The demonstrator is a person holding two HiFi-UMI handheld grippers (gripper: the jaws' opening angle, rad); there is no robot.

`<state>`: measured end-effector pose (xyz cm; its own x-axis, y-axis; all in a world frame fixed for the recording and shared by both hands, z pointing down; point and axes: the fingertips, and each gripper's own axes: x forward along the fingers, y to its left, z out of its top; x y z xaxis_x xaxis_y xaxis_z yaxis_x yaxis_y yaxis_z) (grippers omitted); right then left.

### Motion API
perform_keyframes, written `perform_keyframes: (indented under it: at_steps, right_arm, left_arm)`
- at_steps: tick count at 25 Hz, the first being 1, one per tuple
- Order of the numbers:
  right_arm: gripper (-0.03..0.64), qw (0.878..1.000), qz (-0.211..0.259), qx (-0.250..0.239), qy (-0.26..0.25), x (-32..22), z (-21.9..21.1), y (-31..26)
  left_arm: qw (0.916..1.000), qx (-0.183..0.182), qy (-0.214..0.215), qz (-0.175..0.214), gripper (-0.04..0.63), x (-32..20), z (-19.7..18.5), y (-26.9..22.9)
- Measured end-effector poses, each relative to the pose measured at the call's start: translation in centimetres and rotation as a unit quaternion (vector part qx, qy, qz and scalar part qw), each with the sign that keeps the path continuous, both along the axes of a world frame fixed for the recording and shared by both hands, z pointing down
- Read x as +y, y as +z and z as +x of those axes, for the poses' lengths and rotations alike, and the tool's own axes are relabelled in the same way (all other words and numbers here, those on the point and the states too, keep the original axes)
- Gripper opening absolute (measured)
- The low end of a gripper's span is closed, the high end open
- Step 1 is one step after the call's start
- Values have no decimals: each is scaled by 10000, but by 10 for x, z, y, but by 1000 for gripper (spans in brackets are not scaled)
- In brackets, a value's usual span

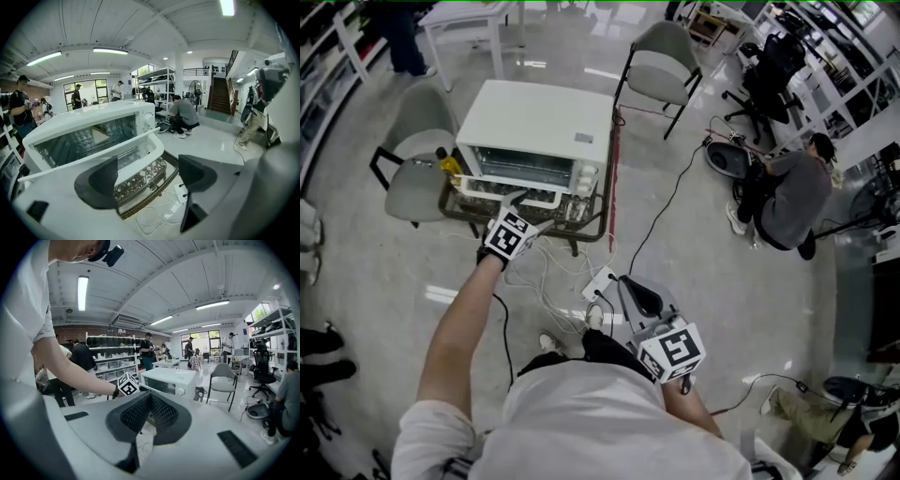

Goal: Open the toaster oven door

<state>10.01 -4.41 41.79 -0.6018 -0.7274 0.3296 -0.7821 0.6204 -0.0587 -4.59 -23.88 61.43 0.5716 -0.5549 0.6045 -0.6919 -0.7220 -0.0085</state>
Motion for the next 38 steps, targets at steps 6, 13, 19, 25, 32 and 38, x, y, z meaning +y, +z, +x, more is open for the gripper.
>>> perform_keyframes:
  at_steps: [6,13,19,25,32,38]
  right_arm:
    - [21,9999,-100,87,53,7,1,3]
    - [21,9997,-124,190,103,12,4,4]
    - [22,9995,-153,250,128,16,5,7]
    - [22,9993,-205,296,109,16,5,11]
    - [22,9993,-208,297,91,16,6,12]
    - [22,9993,-218,297,76,14,9,14]
  left_arm:
    - [9999,100,-45,123,397,7,0,2]
    - [9996,119,-130,212,397,15,-1,10]
    - [9996,31,-62,281,397,23,-2,17]
    - [9994,-77,-61,318,397,29,-2,25]
    - [9996,-156,-69,203,397,42,-3,39]
    - [9998,-141,-120,63,397,48,0,49]
